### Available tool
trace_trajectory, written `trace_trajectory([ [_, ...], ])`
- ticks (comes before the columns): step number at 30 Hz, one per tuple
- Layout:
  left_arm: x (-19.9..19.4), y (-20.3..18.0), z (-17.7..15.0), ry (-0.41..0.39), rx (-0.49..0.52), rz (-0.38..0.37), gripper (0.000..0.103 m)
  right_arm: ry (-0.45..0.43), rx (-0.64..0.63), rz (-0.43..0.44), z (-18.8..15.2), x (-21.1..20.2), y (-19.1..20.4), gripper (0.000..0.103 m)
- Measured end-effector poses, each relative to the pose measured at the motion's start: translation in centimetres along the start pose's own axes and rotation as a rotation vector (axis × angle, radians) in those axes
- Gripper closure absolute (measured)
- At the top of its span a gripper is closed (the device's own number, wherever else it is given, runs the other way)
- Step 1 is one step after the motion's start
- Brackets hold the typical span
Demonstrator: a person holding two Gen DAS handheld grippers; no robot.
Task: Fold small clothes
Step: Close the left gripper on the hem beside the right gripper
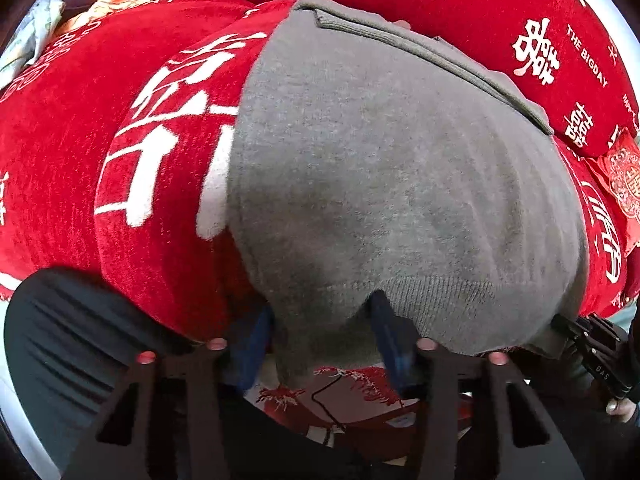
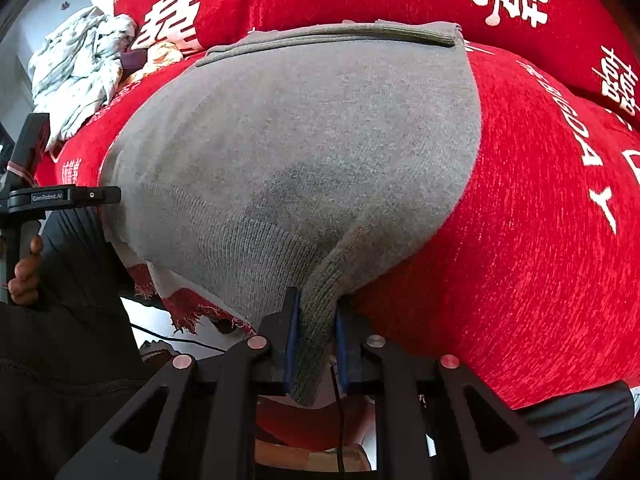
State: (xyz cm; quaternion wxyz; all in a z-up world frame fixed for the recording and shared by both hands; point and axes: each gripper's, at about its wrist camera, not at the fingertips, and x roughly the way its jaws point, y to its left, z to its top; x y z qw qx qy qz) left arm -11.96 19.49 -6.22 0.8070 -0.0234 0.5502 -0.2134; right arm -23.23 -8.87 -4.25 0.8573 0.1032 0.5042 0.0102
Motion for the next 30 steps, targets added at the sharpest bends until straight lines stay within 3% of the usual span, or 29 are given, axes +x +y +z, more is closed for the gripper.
trace_trajectory([
  [1,-0.2,0.2,-0.1,0.002,-0.005,-0.005,0.076,-0.001,-0.001,0.004,0.0,-0.1,0.1,0.088],
  [3,-0.5,0.4,-0.2,0.007,-0.003,-0.01,0.091,-0.005,-0.007,0.024,0.0,-0.4,0.0,0.089],
  [10,-2.3,-0.7,0.0,-0.027,0.058,0.0,0.092,-0.092,0.035,0.161,0.7,-3.5,-1.2,0.09],
  [15,-4.7,-1.4,1.9,-0.097,0.081,-0.051,0.092,-0.189,0.094,0.223,2.6,-6.0,-2.5,0.09],
  [20,-5.1,-2.7,6.9,-0.182,0.091,-0.068,0.092,-0.287,0.158,0.205,6.5,-7.3,-4.3,0.09],
  [22,-4.1,-2.4,9.3,-0.18,0.068,-0.072,0.092,-0.308,0.168,0.187,8.4,-7.1,-4.8,0.09],
  [26,-1.1,-1.4,12.0,-0.111,-0.008,-0.093,0.092,-0.273,0.19,0.169,11.3,-4.5,-5.1,0.09],
  [30,-1.9,0.8,11.0,-0.117,-0.106,-0.125,0.091,-0.229,0.195,0.146,11.8,-2.5,-5.3,0.09],
])
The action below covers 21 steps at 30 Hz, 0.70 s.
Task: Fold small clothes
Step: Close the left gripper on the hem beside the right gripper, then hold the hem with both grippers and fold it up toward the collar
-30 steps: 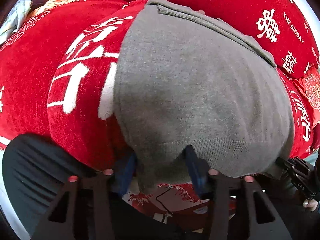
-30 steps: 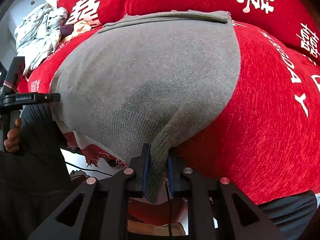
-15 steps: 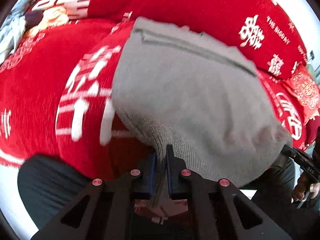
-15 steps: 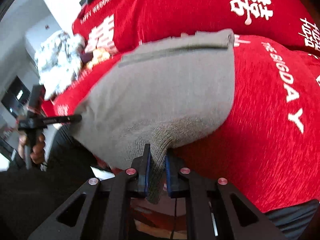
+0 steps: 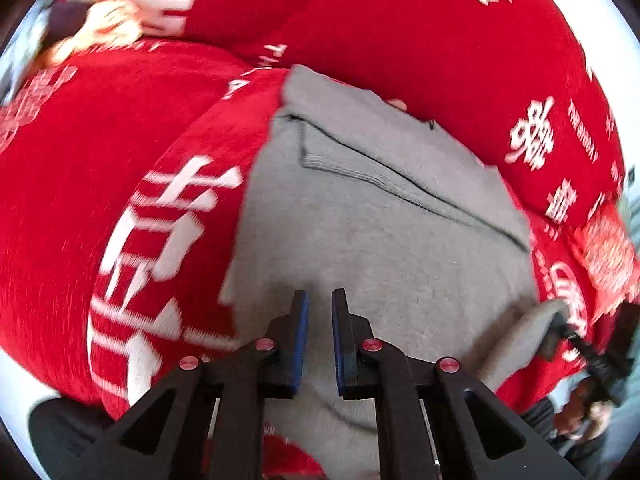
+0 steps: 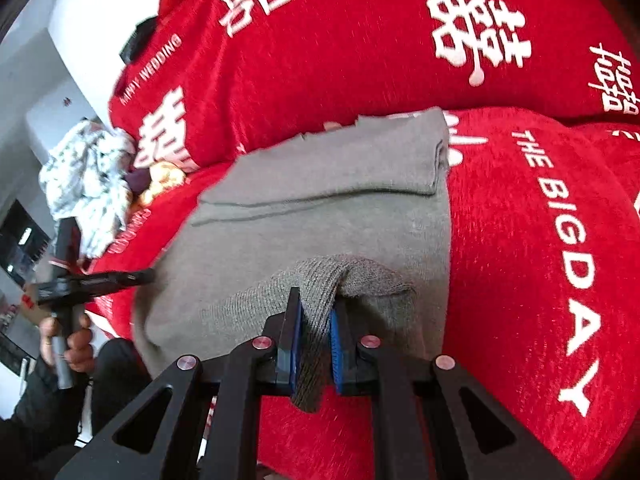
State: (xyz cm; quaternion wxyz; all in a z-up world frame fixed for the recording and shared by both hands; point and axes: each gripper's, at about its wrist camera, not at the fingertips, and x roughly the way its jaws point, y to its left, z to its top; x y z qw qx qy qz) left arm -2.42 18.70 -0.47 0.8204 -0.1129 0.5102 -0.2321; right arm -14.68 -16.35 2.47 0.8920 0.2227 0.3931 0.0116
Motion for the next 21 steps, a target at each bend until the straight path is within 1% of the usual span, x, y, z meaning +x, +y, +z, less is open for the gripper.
trace_trajectory([
  [1,-0.6,0.5,-0.7,-0.001,-0.013,-0.007,0.082,0.003,0.005,0.001,-0.1,0.2,-0.1,0.09],
  [2,-1.3,1.0,-1.6,-0.01,-0.017,-0.001,0.067,0.003,0.007,0.0,-0.1,0.2,-0.3,0.09],
  [3,-1.9,1.4,-2.6,-0.019,-0.026,0.013,0.017,0.001,0.012,0.002,-0.2,0.2,-0.4,0.09],
  [4,-2.6,1.7,-3.9,-0.044,-0.043,0.035,0.001,-0.002,0.016,0.005,-0.1,0.1,-0.6,0.09],
  [5,-3.2,2.0,-5.2,-0.081,-0.064,0.028,0.001,-0.003,0.016,0.006,0.0,0.1,-0.7,0.09],
  [8,-2.7,1.4,-7.8,-0.016,-0.056,-0.027,0.001,-0.002,0.009,0.005,0.6,0.2,-0.6,0.09],
  [12,-0.6,-1.1,-9.1,0.036,-0.031,-0.085,0.001,-0.008,-0.003,0.005,1.2,0.4,-0.1,0.09],
  [14,0.9,-2.3,-9.3,0.074,-0.005,-0.076,0.002,-0.01,-0.005,0.004,1.2,0.2,0.1,0.09],
  [15,1.4,-2.8,-9.4,0.087,0.011,-0.076,0.005,-0.011,-0.006,0.004,1.2,0.2,0.1,0.09],
  [16,1.8,-3.2,-9.4,0.097,0.022,-0.075,0.025,-0.013,-0.006,0.003,1.1,0.0,0.2,0.09],
  [17,2.1,-3.3,-9.4,0.111,0.03,-0.057,0.034,-0.015,-0.008,0.003,1.0,-0.1,0.2,0.09],
  [18,1.9,-3.3,-9.6,0.101,0.036,-0.033,0.051,-0.017,-0.009,0.004,1.0,-0.2,0.2,0.09],
  [19,1.5,-3.2,-9.6,0.087,0.039,-0.041,0.089,-0.018,-0.008,0.004,0.9,-0.3,0.3,0.09],
  [20,1.3,-2.8,-9.5,0.102,0.031,-0.077,0.092,-0.021,-0.008,0.005,0.8,-0.5,0.3,0.09],
  [21,1.0,-2.4,-9.5,0.104,0.012,-0.086,0.092,-0.023,-0.01,0.005,0.7,-0.7,0.4,0.09],
])
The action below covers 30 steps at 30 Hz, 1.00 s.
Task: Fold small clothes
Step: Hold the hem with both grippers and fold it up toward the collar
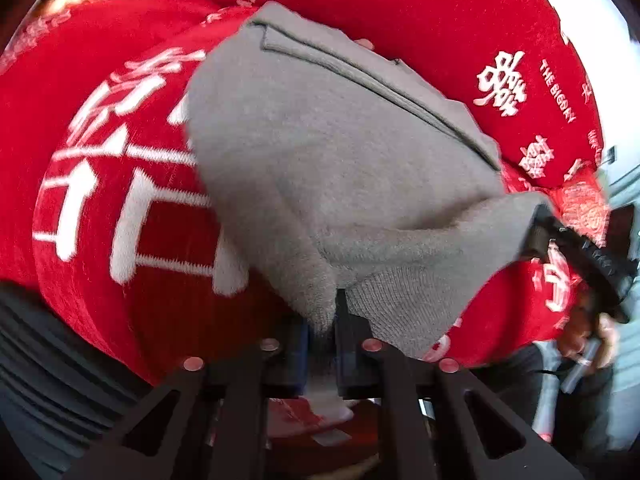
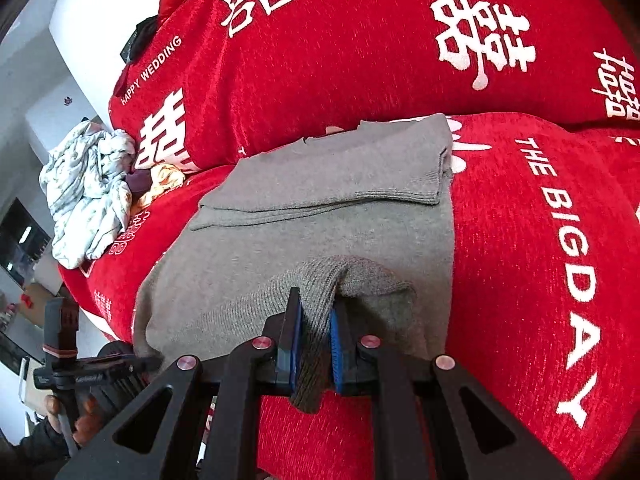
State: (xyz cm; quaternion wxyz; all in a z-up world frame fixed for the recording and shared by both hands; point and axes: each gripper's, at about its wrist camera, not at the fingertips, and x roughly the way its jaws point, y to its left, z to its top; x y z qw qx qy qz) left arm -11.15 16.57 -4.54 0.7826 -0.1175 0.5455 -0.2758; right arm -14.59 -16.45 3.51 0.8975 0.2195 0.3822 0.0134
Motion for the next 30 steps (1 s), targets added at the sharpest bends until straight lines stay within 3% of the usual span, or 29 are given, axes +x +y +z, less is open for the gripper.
trace_trajectory([
  [7,-4.3,-0.5,1.1,-0.116,0.012,-0.029,0.092,-0.038,0.0,0.026,0.3,-1.9,0.4,0.09],
  [15,-6.1,-2.9,8.7,-0.204,0.067,-0.06,0.092,-0.099,0.099,0.049,3.1,-2.3,-0.9,0.09],
  [21,-0.6,-1.9,14.7,-0.098,0.003,-0.057,0.092,-0.055,0.187,0.023,4.6,1.1,-3.0,0.09],
  [25,2.7,-0.7,15.6,-0.034,-0.012,-0.005,0.092,0.006,0.221,-0.011,4.8,4.0,-4.4,0.09],
  [26,3.2,-0.5,15.7,-0.023,-0.018,-0.007,0.088,0.017,0.222,-0.026,4.9,4.5,-4.5,0.09],
  [28,3.2,-0.1,15.7,-0.021,-0.031,-0.032,0.06,0.028,0.234,-0.03,5.0,5.0,-4.9,0.086],
  [29,3.1,-0.1,15.7,-0.022,-0.041,-0.069,0.051,0.03,0.242,-0.027,5.0,5.1,-5.0,0.085],
  [30,2.8,0.0,15.6,-0.027,-0.046,-0.09,0.033,0.036,0.247,-0.023,5.0,5.2,-5.1,0.084],
])
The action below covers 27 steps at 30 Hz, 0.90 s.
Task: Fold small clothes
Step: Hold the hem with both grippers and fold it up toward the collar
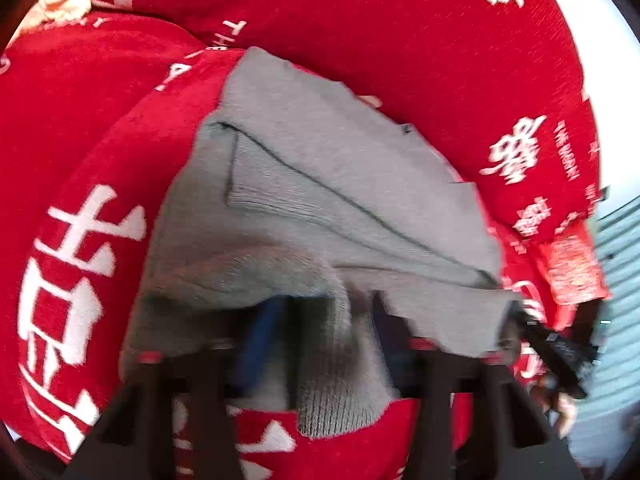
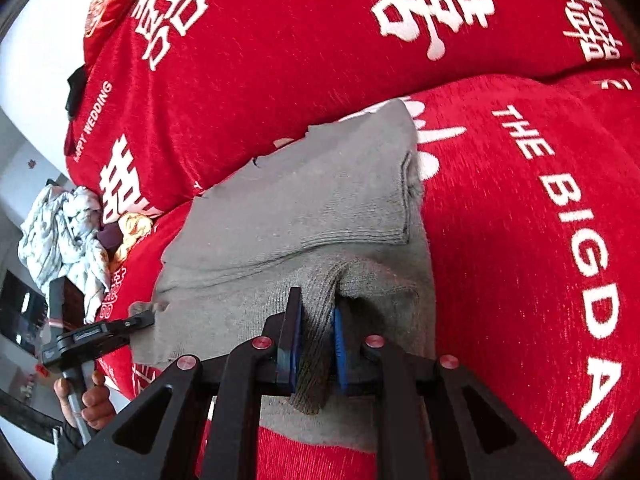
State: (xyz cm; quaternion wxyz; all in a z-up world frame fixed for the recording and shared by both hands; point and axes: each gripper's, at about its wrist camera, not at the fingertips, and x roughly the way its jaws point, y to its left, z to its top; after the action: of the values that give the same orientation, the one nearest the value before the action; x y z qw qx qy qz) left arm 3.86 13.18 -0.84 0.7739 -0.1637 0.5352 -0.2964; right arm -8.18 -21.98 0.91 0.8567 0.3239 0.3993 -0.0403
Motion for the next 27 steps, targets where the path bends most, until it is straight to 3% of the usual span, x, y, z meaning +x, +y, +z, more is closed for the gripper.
trace_trajectory([
  [1,-0.5,0.0,-0.2,-0.015,-0.002,0.0,0.019,0.006,0.002,0.008,0.0,0.1,-0.1,0.08],
  [3,-1.4,-0.3,-0.7,-0.058,0.014,0.033,0.018,0.008,0.002,0.011,-0.3,-0.1,-0.2,0.07],
  [4,-1.7,-0.5,-1.1,-0.054,0.028,0.032,0.018,0.007,0.004,0.014,-0.5,-0.3,-0.3,0.06],
  [6,-2.0,-0.5,-1.7,-0.04,0.029,0.007,0.018,-0.007,0.012,0.025,-1.2,-1.0,-0.6,0.05],
  [14,-0.2,-3.3,-3.3,0.012,0.105,0.038,0.02,0.02,0.055,0.04,-1.1,-0.6,-0.7,0.05],
  [16,0.4,-3.5,-3.4,0.039,0.107,0.039,0.054,0.045,0.029,0.057,-1.2,-0.2,0.1,0.055],
  [17,0.6,-3.4,-3.3,0.051,0.103,0.039,0.063,0.054,0.01,0.051,-1.3,0.0,0.5,0.061],
  [18,0.7,-3.2,-3.3,0.056,0.096,0.04,0.081,0.065,-0.005,0.038,-1.4,0.2,0.7,0.074],
  [19,0.8,-2.9,-3.2,0.06,0.088,0.044,0.087,0.069,-0.019,0.024,-1.4,0.4,0.9,0.08],
  [21,0.6,-2.4,-3.1,0.062,0.063,0.026,0.089,0.062,-0.036,0.017,-1.4,0.3,1.0,0.093],
  [27,-2.5,-3.8,-2.5,-0.01,0.099,0.009,0.089,-0.007,-0.079,0.073,-0.5,-2.7,1.7,0.095],
])
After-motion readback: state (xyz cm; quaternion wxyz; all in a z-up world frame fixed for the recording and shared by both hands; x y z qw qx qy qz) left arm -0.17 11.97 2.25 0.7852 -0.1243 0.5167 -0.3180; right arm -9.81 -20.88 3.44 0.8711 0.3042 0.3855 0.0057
